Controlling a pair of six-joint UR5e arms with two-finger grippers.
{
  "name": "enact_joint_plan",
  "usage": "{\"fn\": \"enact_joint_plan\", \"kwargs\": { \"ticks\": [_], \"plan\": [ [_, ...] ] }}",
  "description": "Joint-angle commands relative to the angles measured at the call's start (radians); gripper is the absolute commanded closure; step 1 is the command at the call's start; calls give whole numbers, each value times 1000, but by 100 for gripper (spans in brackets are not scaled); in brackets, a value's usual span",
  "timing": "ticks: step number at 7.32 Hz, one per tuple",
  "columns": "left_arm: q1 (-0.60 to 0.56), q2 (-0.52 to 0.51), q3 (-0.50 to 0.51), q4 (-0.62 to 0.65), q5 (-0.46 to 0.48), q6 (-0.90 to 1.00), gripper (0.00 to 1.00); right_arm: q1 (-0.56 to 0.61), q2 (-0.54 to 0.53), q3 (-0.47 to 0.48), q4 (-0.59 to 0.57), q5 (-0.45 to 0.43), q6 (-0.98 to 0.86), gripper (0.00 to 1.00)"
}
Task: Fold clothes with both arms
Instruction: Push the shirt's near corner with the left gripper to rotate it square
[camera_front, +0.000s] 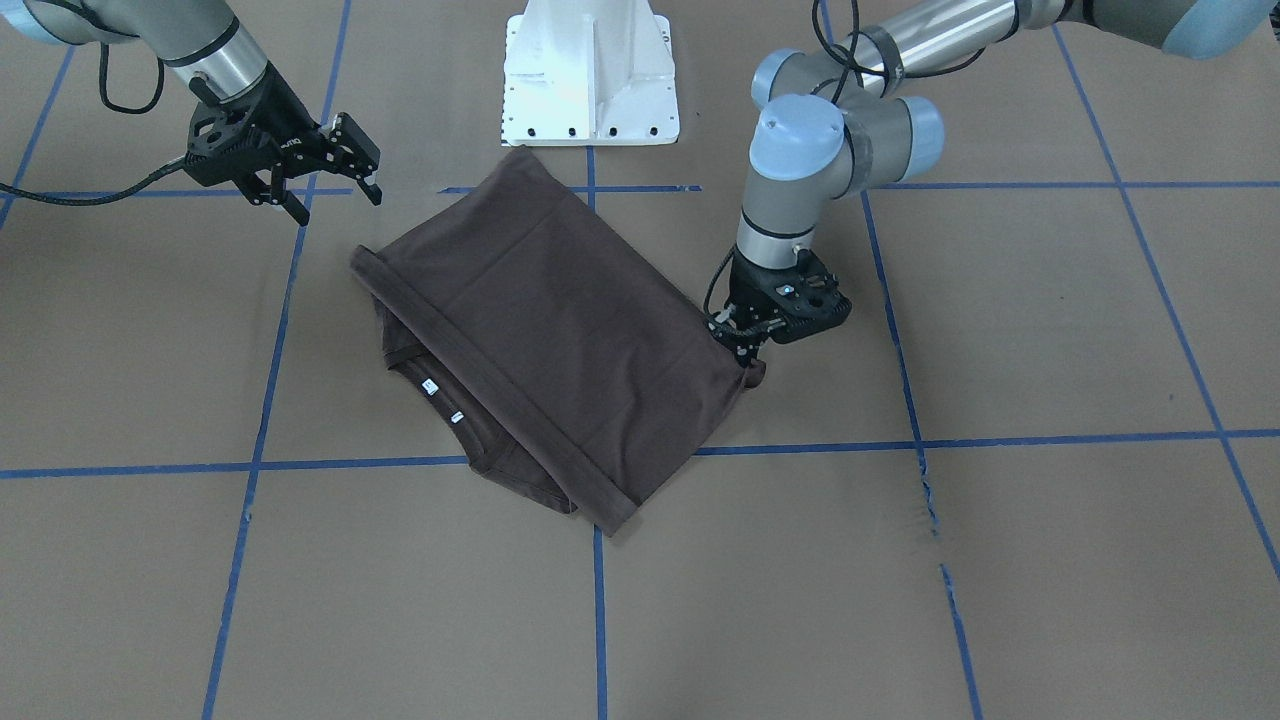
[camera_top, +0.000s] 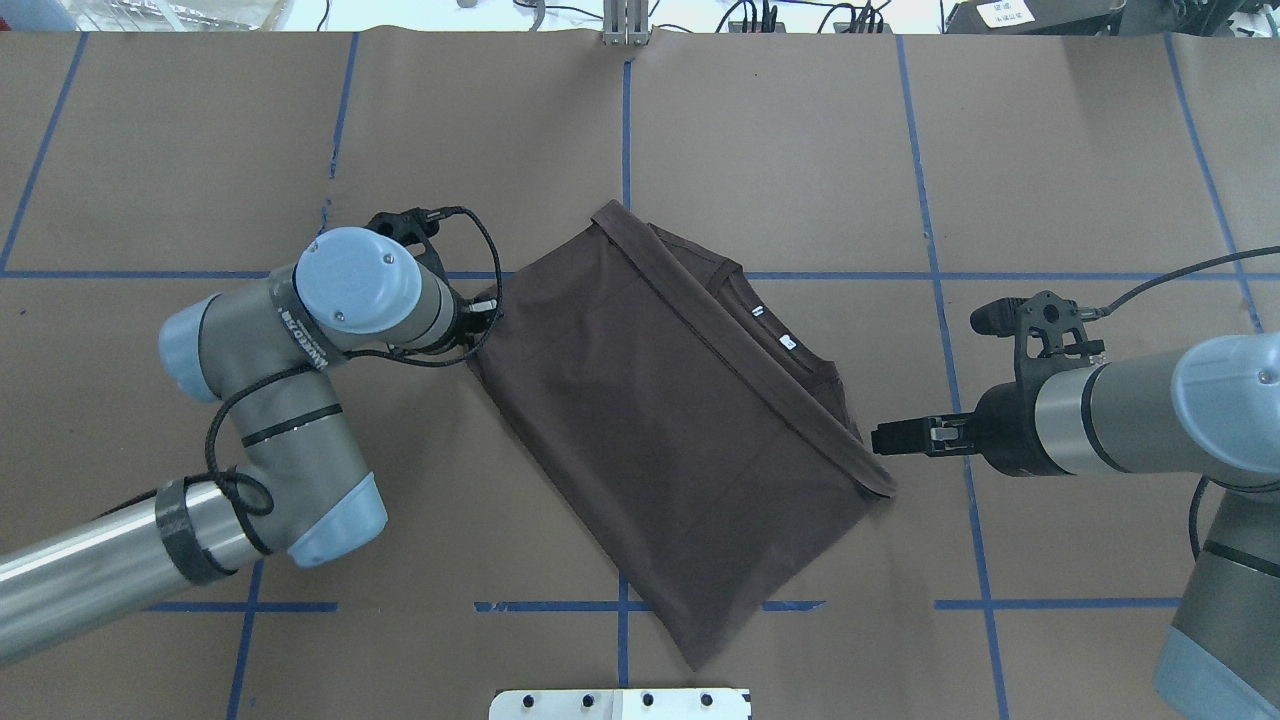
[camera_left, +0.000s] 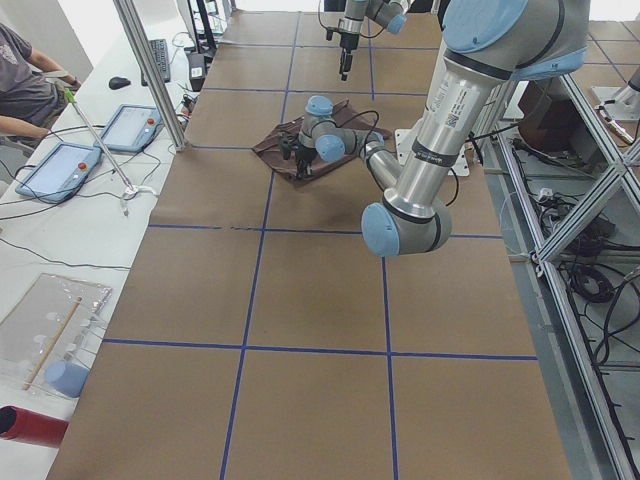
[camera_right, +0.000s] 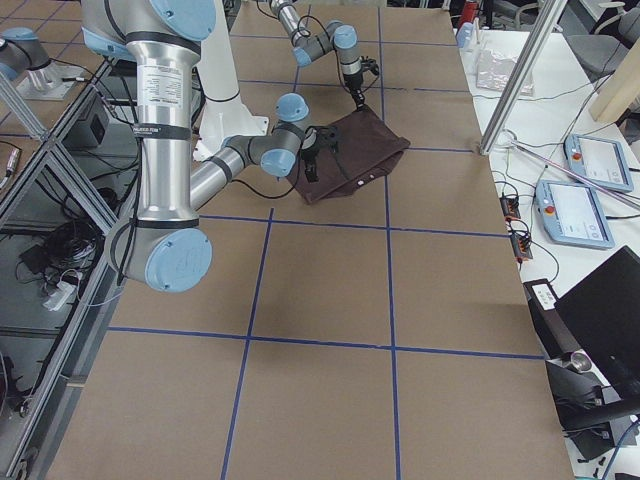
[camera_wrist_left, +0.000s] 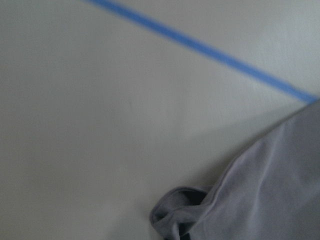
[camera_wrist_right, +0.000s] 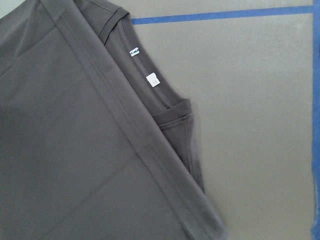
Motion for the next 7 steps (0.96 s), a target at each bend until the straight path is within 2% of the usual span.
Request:
{"fn": "enact_joint_plan", "kwargs": {
  "ticks": [1, 2, 3, 4, 5, 6, 7],
  "plan": [
    [-75, -166, 306, -171, 63, 131, 100, 2, 36, -20, -7, -2, 0, 0],
    [-97, -217, 417, -262, 110, 188, 100, 2, 56, -36, -9, -4, 2, 0],
    [-106, -249, 500, -392, 114, 225, 100, 2, 73, -45, -10, -4, 3, 0],
    [-106, -328, 610, -452, 157, 242, 100, 2, 73, -47, -10, -4, 3, 0],
    [-105, -387, 670, -457, 168, 266, 100, 0, 74, -50, -12, -6, 3, 0],
    [-105, -390, 680, -515, 168, 268, 100, 0, 91, -71, -10, -6, 3, 0],
    [-106, -384, 718, -561, 169, 270, 20, 0, 110, -88, -12, -6, 3, 0]
  ]
}}
